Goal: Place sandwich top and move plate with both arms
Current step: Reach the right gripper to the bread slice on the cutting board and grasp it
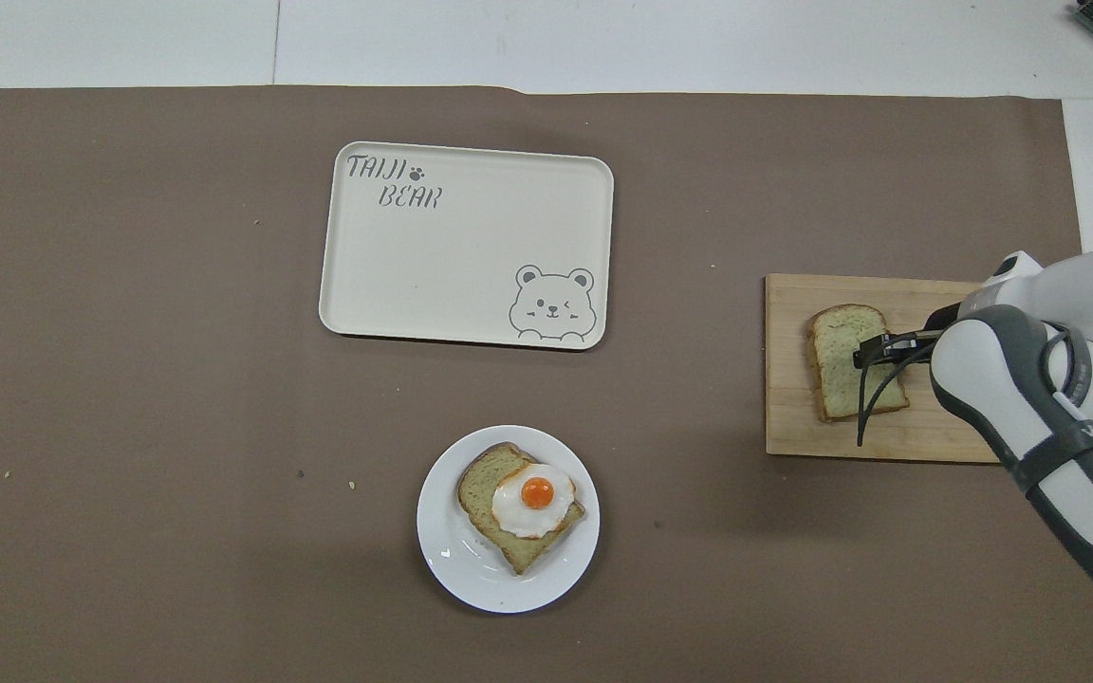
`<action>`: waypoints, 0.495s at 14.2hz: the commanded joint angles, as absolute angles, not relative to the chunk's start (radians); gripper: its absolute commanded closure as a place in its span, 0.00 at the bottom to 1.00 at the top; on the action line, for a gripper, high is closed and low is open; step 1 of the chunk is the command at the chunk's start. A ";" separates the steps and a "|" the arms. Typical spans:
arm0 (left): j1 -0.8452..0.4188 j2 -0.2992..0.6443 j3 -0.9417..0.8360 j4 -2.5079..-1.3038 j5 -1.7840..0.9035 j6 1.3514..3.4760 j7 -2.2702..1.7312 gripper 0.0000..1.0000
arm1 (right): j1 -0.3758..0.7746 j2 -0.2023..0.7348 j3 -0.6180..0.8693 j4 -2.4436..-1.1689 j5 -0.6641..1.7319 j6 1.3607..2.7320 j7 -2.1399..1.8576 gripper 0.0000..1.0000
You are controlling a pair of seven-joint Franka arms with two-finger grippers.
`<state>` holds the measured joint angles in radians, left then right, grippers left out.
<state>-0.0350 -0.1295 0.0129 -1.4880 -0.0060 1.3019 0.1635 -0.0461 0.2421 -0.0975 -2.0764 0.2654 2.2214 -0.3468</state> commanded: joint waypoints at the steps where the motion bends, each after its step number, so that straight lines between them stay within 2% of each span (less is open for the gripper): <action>1: -0.037 -0.152 0.018 -1.511 -0.017 1.305 0.160 0.00 | -0.052 0.245 -0.094 -2.086 0.284 2.246 -0.347 1.00; 7: -0.037 -0.152 0.018 -1.511 -0.017 1.305 0.160 0.00 | -0.051 0.253 -0.094 -2.071 0.276 2.243 -0.350 1.00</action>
<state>-0.0350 -0.1295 0.0130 -1.4880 -0.0060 1.3019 0.1635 -0.0468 0.2367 -0.1038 -2.0748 0.2665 2.2229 -0.3454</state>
